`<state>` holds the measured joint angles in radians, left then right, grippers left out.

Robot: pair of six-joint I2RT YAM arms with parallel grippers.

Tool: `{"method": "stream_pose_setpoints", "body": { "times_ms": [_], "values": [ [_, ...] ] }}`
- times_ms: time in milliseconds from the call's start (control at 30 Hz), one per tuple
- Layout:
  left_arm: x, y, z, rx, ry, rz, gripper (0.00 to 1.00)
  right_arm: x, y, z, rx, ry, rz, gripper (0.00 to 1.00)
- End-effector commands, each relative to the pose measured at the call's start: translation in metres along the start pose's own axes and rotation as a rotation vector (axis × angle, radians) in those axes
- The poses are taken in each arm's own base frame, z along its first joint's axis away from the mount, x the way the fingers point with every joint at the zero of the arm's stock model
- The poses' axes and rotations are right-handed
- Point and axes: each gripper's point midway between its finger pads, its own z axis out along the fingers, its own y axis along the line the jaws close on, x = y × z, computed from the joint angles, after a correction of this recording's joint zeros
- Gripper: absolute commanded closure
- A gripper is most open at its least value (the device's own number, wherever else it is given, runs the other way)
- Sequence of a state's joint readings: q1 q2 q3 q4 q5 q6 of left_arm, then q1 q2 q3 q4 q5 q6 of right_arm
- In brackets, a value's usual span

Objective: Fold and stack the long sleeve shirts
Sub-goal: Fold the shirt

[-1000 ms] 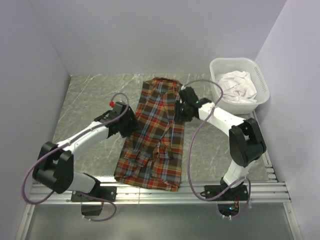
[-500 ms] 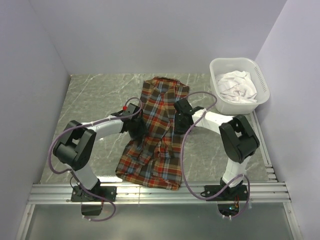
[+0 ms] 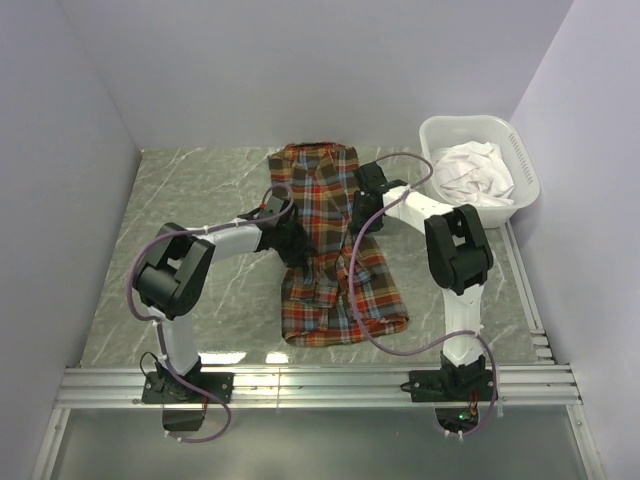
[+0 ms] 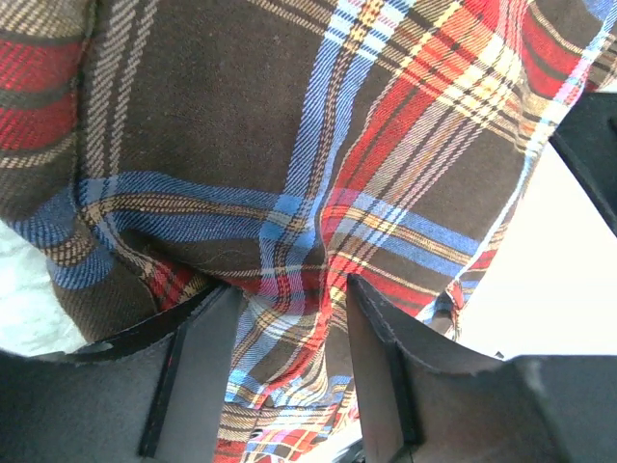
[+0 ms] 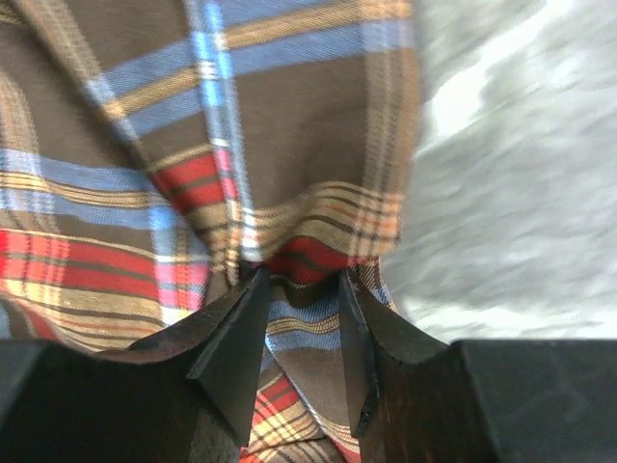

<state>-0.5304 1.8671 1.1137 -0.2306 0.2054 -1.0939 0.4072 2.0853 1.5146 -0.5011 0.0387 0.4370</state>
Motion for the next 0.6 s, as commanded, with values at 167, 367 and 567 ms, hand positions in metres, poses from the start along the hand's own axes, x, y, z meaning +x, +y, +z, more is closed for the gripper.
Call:
{"method": "stream_pose_setpoints", "body": {
  "times_ms": [167,367,567],
  "values": [
    [0.01,0.044,-0.018,-0.144,-0.028,0.036,0.41,0.019,-0.015,-0.033,-0.009,-0.012,-0.008,0.56],
    [0.036,0.056,-0.035,-0.13,0.018,0.057,0.34,0.051,-0.026,-0.066,-0.035,-0.039,0.003,0.53],
    [0.036,0.041,-0.077,-0.089,-0.046,0.108,0.26,0.071,-0.037,-0.105,-0.068,-0.074,0.035,0.41]
  ]
}}
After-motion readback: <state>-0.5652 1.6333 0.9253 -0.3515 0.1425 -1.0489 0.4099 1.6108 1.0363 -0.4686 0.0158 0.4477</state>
